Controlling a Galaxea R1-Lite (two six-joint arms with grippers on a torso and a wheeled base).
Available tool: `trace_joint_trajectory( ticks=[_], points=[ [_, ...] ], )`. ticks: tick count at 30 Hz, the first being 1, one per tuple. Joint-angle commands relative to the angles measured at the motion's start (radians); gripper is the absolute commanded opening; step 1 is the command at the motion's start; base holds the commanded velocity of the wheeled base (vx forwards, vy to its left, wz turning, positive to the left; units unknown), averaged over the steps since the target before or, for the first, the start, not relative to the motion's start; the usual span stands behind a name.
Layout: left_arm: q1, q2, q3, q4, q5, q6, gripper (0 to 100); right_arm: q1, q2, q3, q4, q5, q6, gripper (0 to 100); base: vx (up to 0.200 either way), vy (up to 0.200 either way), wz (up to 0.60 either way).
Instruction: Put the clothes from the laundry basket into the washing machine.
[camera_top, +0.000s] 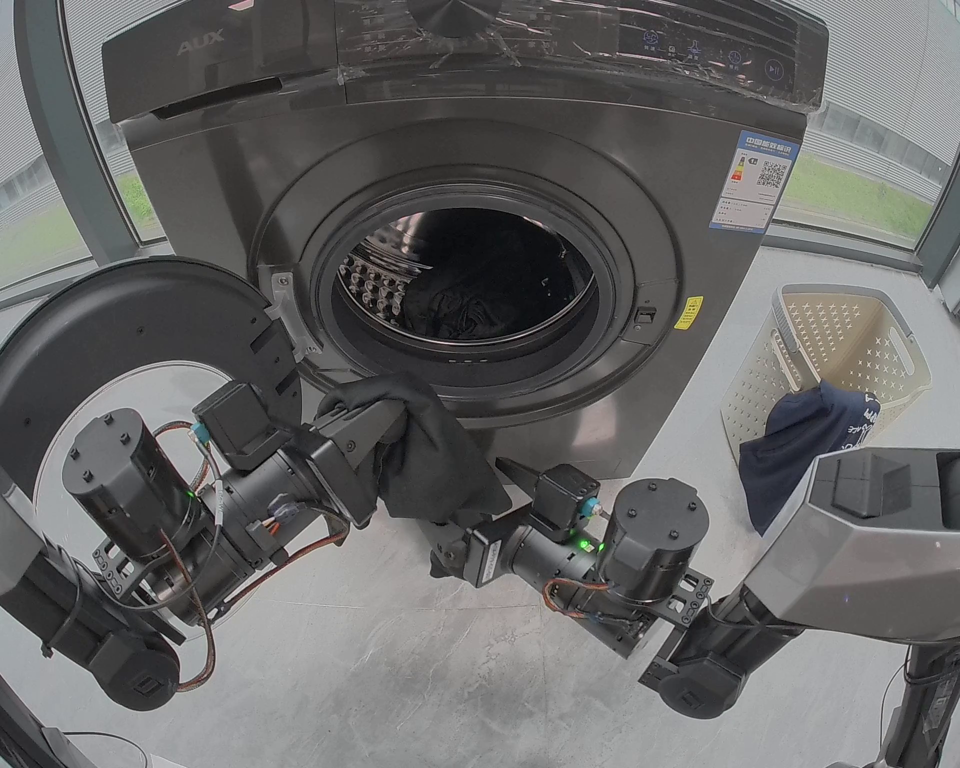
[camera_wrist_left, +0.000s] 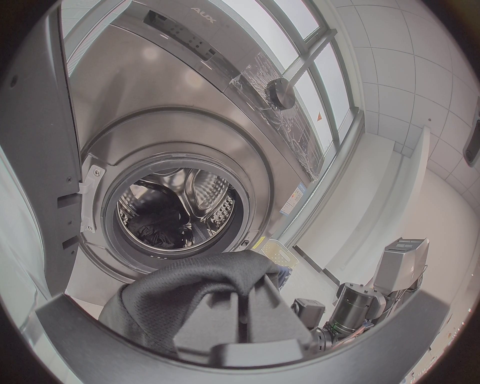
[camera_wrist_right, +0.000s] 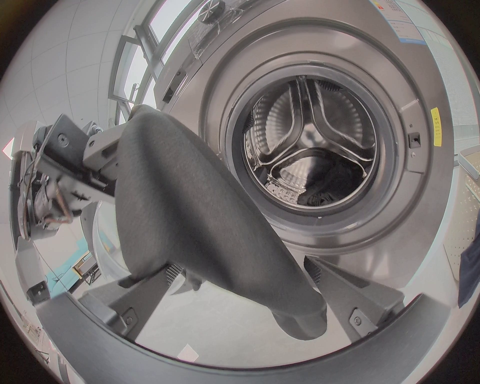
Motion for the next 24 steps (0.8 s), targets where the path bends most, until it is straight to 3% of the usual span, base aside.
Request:
trace_joint_trajectory(
  ticks=[1,8,24],
  points=[
    [-0.004,-0.004,0.004,0.0,0.001,0.0,0,-0.023,0.032,-0.082,0.001,-0.005,0.0,100,0.0,0.0,0.0],
    [-0.004,-0.005,0.007,0.0,-0.001,0.0,0,-0.095,0.014,-0.08,-0.001,-0.004,0.0,100,0.0,0.0,0.0],
    [0.002,-0.005,0.01,0.0,-0.002,0.002,0,-0.16,-0.026,-0.036,-0.001,-0.002,-0.002,100,0.0,0.0,0.0]
  ],
)
